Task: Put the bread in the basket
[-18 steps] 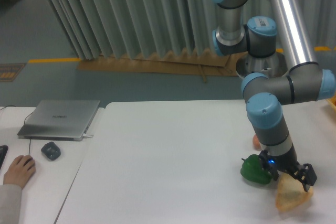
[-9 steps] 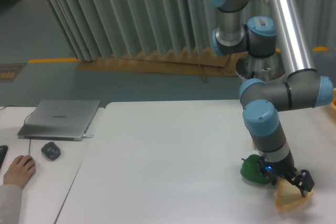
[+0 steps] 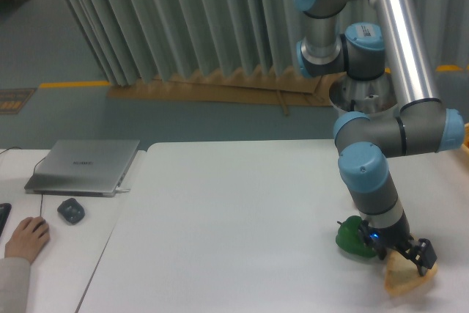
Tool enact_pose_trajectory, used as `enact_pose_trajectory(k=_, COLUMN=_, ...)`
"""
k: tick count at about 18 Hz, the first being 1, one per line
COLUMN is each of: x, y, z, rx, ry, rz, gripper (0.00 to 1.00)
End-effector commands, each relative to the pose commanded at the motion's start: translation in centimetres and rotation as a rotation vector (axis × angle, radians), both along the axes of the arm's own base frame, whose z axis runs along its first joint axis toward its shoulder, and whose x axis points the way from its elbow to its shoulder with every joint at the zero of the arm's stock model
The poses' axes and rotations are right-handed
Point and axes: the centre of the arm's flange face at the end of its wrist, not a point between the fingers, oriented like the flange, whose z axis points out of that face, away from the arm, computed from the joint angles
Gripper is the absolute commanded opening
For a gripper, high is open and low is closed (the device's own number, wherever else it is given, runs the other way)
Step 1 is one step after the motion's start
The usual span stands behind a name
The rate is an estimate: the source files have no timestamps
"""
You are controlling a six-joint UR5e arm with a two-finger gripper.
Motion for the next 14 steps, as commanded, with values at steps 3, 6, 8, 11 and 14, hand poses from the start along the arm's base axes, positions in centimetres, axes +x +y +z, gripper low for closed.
enact_pose_trajectory(k=3, x=0.0, y=0.0, z=-0.1, rx=0.006, ry=0.000, rz=0.022, gripper=0.33)
enact_pose_trajectory(k=6, x=0.1, y=0.1, z=0.1, rx=0.013, ry=0.001, rz=0.033, gripper=0.18)
enact_pose_trajectory(k=8, x=0.1, y=0.1, z=0.1, rx=0.018, ry=0.002, rz=0.051, gripper=0.17)
enact_pose_trajectory(k=11, x=0.1, y=-0.1, z=0.6, rx=0.026, ry=-0.002, rz=0.049, gripper=0.17)
enact_pose_trajectory(k=14, x=-0.3, y=-1.5, z=3.3, rx=0.115, ry=-0.065, rz=0.058, gripper=0.17)
